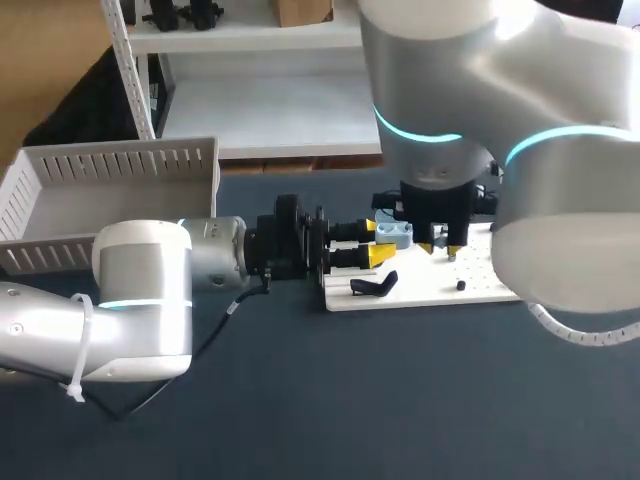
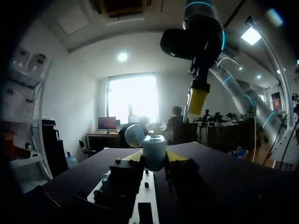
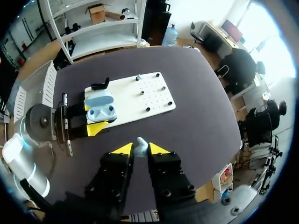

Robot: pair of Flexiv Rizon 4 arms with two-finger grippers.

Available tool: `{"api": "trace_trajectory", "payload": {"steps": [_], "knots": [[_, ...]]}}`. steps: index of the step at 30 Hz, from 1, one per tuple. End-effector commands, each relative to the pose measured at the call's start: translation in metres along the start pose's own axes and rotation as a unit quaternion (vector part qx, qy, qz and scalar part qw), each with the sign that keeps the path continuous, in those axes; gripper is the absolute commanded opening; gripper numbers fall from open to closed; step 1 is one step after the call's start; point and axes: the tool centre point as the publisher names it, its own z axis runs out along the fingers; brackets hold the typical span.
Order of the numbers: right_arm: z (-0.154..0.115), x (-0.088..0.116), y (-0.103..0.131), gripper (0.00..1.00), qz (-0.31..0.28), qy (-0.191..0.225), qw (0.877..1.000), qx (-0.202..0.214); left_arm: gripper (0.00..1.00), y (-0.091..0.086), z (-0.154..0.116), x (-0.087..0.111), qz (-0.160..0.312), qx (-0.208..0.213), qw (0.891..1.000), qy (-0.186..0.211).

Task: Pick up each earbud case from the left stands, insert the matching earbuds, close the lid, and place the case in the box.

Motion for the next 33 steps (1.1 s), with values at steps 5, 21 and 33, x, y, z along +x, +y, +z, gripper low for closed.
{"api": "trace_trajectory", "payload": {"steps": [5,21,33], "knots": [[-0.008,-0.010,0.028,0.00,0.020,0.097,0.994,0.047,0.00,0.000,-0.001,0.001,0.001,0.000,1.000,-0.002],[-0.004,-0.009,0.031,0.00,0.012,0.081,0.996,0.034,0.00,0.000,-0.001,0.001,0.001,0.000,1.000,-0.002],[0.002,-0.027,0.040,0.00,0.061,0.070,0.993,0.067,0.00,0.000,-0.001,0.001,0.001,0.000,1.000,-0.002]]}}
